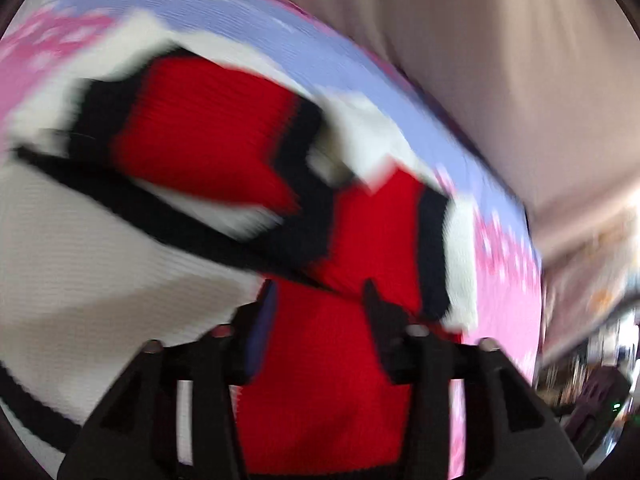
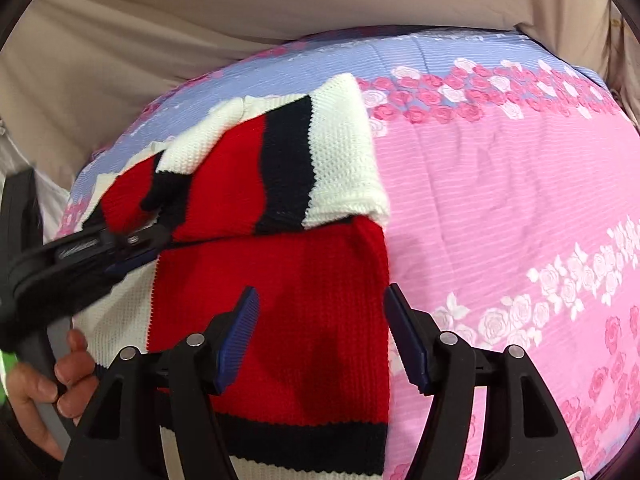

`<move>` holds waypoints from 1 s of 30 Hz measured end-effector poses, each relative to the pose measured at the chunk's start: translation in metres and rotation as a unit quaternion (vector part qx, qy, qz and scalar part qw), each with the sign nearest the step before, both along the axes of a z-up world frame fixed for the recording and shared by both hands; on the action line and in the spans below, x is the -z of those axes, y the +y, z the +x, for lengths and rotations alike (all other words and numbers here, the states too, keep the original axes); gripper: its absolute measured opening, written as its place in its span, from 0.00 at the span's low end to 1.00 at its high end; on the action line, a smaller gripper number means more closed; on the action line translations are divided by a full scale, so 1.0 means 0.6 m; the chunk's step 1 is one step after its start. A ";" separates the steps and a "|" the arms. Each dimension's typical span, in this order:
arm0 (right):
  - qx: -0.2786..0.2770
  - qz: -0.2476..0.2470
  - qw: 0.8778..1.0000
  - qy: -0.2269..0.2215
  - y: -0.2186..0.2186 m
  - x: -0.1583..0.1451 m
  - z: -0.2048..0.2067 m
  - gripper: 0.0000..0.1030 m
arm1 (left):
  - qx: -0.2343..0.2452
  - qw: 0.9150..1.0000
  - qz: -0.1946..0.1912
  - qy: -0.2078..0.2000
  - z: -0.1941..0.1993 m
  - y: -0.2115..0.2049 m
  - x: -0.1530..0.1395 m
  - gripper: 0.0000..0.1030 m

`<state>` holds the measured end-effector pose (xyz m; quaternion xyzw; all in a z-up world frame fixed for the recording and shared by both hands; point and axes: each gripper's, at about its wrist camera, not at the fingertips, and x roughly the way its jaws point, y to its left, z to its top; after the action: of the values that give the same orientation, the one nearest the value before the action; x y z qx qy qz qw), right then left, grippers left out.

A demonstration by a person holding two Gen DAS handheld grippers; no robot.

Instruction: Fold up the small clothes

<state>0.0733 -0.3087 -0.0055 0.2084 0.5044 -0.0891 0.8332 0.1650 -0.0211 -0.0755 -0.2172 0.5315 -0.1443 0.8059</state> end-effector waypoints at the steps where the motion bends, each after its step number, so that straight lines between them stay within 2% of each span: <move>1: -0.005 0.015 1.000 -0.007 -0.003 -0.001 0.011 0.63 | -0.030 1.000 -0.008 -0.006 0.006 0.035 -0.006 0.50; 3: -0.008 0.038 0.999 -0.018 -0.008 -0.001 0.042 0.67 | -0.096 0.995 -0.023 -0.001 0.031 0.109 -0.001 0.57; 5: -0.011 0.050 0.998 -0.024 -0.010 0.000 0.095 0.67 | -0.146 0.988 -0.042 0.022 0.058 0.171 0.010 0.57; 7: -0.016 0.049 0.998 -0.032 0.003 -0.005 0.153 0.68 | -0.179 0.982 -0.037 0.042 0.078 0.206 0.024 0.57; 9: -0.034 0.016 0.999 -0.036 0.037 -0.018 0.206 0.68 | -0.202 0.978 -0.032 0.047 0.089 0.233 0.034 0.57; 11: -0.072 -0.024 0.996 -0.043 0.089 -0.030 0.260 0.73 | -0.210 0.976 -0.025 0.052 0.095 0.245 0.041 0.57; 12: -0.097 -0.049 0.993 -0.039 0.118 -0.029 0.285 0.82 | -0.213 0.975 -0.023 0.054 0.096 0.256 0.044 0.55; 13: -0.127 -0.095 0.987 -0.024 0.157 -0.018 0.318 0.82 | -0.214 0.975 -0.023 0.056 0.102 0.263 0.042 0.55; 15: -0.148 -0.157 0.976 -0.003 0.200 0.003 0.354 0.82 | -0.210 0.976 -0.019 0.059 0.108 0.268 0.046 0.52; 16: -0.162 -0.182 0.970 0.011 0.222 0.021 0.370 0.75 | -0.207 0.976 -0.016 0.059 0.111 0.270 0.048 0.52; 17: -0.176 -0.187 0.966 0.021 0.234 0.037 0.380 0.62 | -0.203 0.977 -0.013 0.062 0.111 0.265 0.052 0.51; 18: -0.183 -0.177 0.967 0.030 0.235 0.046 0.385 0.18 | -0.202 0.977 -0.014 0.063 0.114 0.265 0.053 0.50; 19: -0.173 -0.149 0.973 0.032 0.223 0.049 0.384 0.10 | -0.202 0.977 -0.017 0.063 0.114 0.264 0.051 0.50; 20: -0.144 -0.110 0.983 0.008 0.197 0.034 0.369 0.10 | -0.199 0.978 -0.019 0.063 0.113 0.269 0.053 0.50; 21: -0.106 -0.046 0.993 -0.026 0.157 0.013 0.343 0.10 | -0.197 0.978 -0.019 0.062 0.113 0.269 0.053 0.50; 23: -0.035 0.065 0.995 -0.071 0.083 -0.005 0.283 0.10 | -0.192 0.979 -0.020 0.062 0.105 0.273 0.056 0.50; 24: 0.008 0.124 0.989 -0.084 0.039 0.002 0.238 0.10 | -0.190 0.980 -0.018 0.061 0.102 0.271 0.056 0.50; 26: 0.052 0.152 0.985 -0.069 0.001 0.036 0.188 0.15 | -0.188 0.981 -0.007 0.056 0.094 0.264 0.052 0.50; 27: 0.060 0.148 0.986 -0.039 -0.009 0.066 0.172 0.19 | -0.187 0.981 -0.008 0.057 0.094 0.262 0.052 0.51; 28: 0.067 0.140 0.988 0.001 -0.016 0.095 0.161 0.18 | -0.187 0.980 -0.018 0.060 0.090 0.260 0.050 0.52; 29: 0.070 0.153 0.986 0.010 -0.022 0.112 0.150 0.16 | -0.188 0.979 -0.041 0.062 0.085 0.258 0.049 0.54; 30: 0.075 0.179 0.981 -0.008 -0.029 0.113 0.137 0.18 | -0.192 0.977 -0.061 0.063 0.080 0.258 0.048 0.55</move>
<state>0.1557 -0.3263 -0.0733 0.3922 0.4883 -0.0575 0.7775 0.2131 0.1340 -0.1045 -0.3724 0.5198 -0.0050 0.7688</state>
